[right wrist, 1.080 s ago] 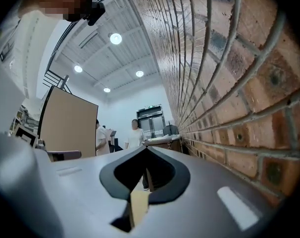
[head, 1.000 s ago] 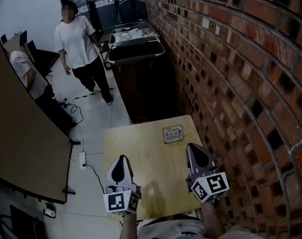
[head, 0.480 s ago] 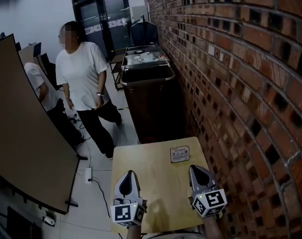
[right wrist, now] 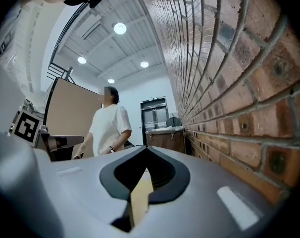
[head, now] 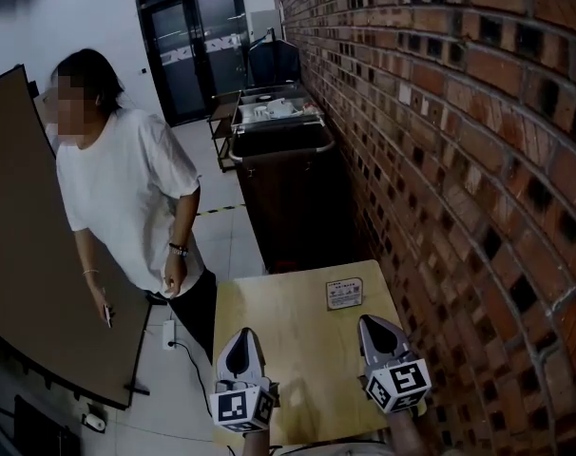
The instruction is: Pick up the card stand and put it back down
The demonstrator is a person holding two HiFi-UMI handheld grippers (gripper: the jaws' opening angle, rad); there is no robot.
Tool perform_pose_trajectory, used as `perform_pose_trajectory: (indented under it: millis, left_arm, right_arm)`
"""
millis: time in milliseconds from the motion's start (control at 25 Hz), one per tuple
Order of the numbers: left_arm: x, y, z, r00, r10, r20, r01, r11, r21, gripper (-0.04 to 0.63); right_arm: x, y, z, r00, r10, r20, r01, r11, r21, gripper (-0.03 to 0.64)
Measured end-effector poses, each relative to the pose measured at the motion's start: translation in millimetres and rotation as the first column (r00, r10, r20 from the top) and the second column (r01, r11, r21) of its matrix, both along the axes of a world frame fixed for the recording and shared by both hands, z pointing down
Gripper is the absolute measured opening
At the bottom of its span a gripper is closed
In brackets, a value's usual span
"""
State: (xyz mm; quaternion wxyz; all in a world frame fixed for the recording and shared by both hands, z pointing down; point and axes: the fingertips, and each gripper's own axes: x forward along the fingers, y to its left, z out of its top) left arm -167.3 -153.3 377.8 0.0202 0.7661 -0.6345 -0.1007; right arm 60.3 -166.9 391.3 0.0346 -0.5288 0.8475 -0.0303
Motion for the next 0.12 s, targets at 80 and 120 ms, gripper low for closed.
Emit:
perform_pose_trajectory:
  millis: [80, 120]
  left_arm:
    - [-3.9, -2.9, 4.5, 0.999, -0.010, -0.035, 0.010, 1.000, -0.003, 0.005]
    - [-6.0, -4.4, 6.7, 0.998, -0.016, -0.054, 0.015, 1.000, -0.006, 0.005]
  right_arm:
    - [-2.3, -1.0, 1.2, 1.000, -0.002, -0.003, 0.002, 1.000, -0.005, 0.005]
    - [-3.4, -1.5, 1.7, 1.000, -0.002, -0.004, 0.002, 1.000, -0.007, 0.005]
